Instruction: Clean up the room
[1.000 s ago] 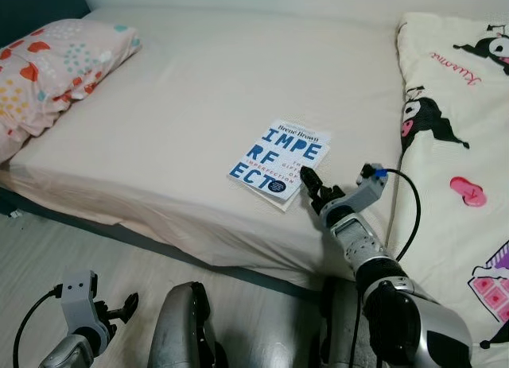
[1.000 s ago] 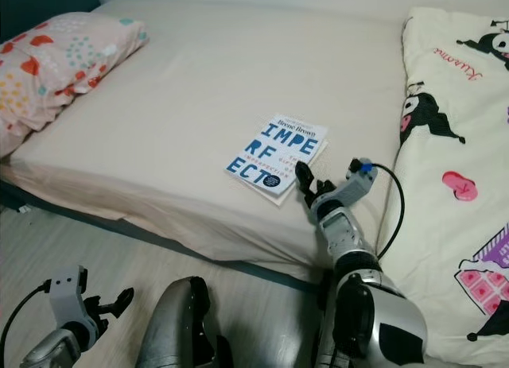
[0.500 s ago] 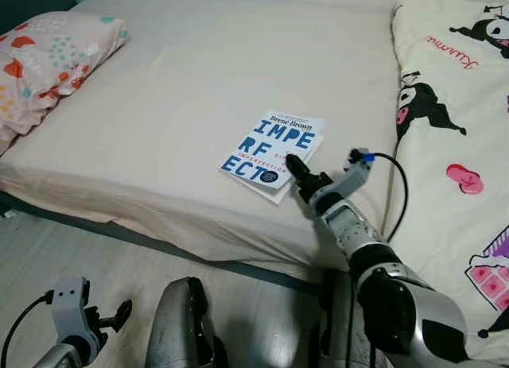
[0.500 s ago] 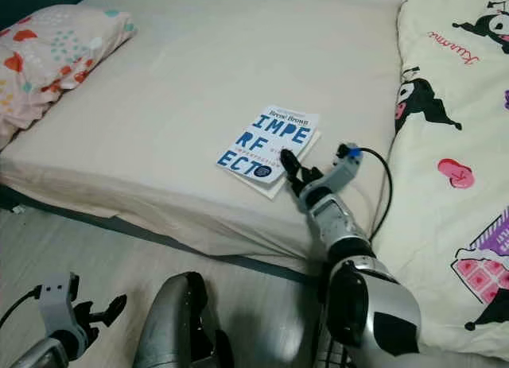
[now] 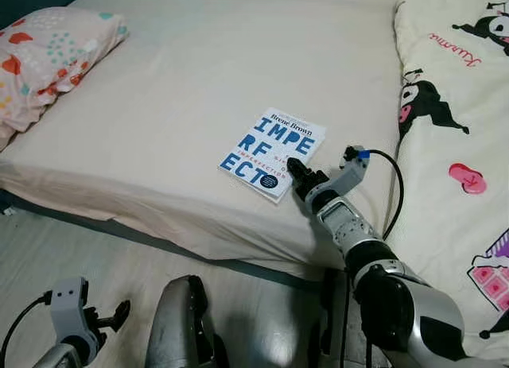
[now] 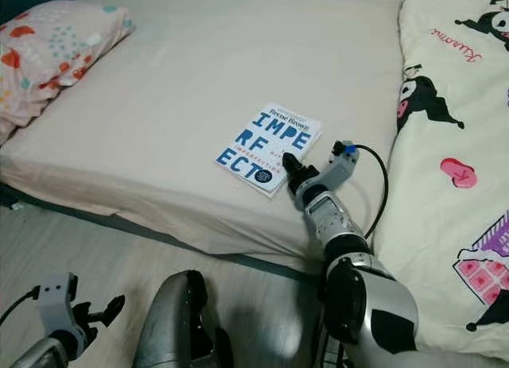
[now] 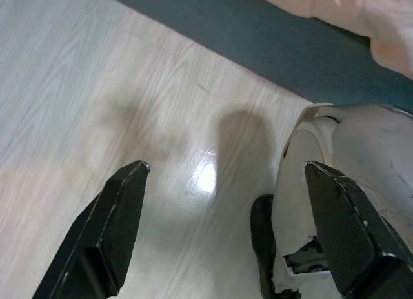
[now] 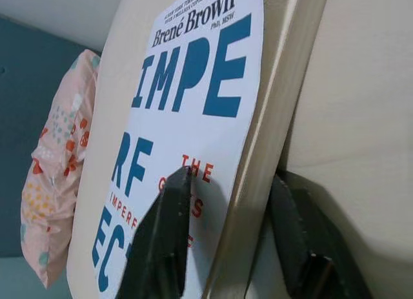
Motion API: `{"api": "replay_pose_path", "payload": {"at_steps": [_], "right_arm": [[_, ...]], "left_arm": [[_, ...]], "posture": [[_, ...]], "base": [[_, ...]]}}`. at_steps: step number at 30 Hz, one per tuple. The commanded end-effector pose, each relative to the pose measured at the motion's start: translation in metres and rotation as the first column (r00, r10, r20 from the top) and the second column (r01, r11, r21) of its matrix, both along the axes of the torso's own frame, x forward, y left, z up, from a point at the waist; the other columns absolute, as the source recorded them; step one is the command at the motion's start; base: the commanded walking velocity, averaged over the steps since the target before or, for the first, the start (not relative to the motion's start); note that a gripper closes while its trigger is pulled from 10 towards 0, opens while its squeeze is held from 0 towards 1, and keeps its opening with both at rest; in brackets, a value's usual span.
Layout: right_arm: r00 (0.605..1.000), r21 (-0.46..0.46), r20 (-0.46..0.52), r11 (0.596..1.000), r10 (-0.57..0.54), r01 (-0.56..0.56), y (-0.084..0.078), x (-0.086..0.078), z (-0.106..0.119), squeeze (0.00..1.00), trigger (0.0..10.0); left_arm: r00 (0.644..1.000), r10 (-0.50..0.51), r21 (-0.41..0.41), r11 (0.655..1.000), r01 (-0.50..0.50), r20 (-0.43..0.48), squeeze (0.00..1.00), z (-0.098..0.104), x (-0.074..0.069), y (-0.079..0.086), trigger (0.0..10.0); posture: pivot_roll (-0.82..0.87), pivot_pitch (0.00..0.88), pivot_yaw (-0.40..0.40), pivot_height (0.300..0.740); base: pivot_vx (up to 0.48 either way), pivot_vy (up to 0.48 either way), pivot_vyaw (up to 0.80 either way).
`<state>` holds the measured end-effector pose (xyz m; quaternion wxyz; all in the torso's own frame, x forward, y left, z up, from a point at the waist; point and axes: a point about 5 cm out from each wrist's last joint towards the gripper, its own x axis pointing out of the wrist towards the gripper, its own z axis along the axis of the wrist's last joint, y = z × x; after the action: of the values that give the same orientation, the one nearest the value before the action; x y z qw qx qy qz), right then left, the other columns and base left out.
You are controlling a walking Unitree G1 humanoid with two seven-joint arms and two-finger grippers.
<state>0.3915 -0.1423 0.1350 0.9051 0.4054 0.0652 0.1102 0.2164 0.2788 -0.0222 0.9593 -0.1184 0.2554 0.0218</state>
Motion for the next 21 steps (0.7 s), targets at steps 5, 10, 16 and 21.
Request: {"api": "replay_pose_path", "payload": {"at_steps": [5, 10, 16, 21], "right_arm": [[0.995, 0.027, 0.077, 0.998, 0.058, -0.06, 0.0, -0.004, -0.001, 0.0, 0.0], [0.957, 0.01, 0.226, 0.982, 0.183, -0.19, 0.001, -0.008, 0.011, 0.0, 0.0], [0.888, -0.058, 0.319, 0.943, 0.33, -0.329, -0.01, -0.02, 0.009, 0.0, 0.0], [0.778, -0.238, 0.386, 0.869, 0.495, -0.435, -0.024, -0.029, 0.023, 0.0, 0.0]], "left_arm": [[0.998, 0.039, -0.045, 0.998, -0.04, -0.042, 0.0, -0.01, 0.002, -0.014, 10.0], [0.998, 0.066, -0.09, 0.994, -0.065, 0.004, 0.0, -0.002, 0.023, -0.026, 10.0], [0.986, 0.123, -0.202, 0.974, -0.099, 0.112, 0.0, 0.024, 0.06, -0.037, 10.0], [0.936, 0.182, -0.375, 0.925, -0.059, 0.302, 0.0, 0.067, 0.096, -0.034, 10.0]], "posture": [[0.18, 0.273, 0.046, 0.523], [0.15, 0.212, 0.031, 0.523], [0.12, 0.114, 0.005, 0.523], [0.11, 0.068, -0.014, 0.523]], "base": [[0.0, 0.0, 0.0], [0.0, 0.0, 0.0], [0.0, 0.0, 0.0], [0.0, 0.0, 0.0]]}}
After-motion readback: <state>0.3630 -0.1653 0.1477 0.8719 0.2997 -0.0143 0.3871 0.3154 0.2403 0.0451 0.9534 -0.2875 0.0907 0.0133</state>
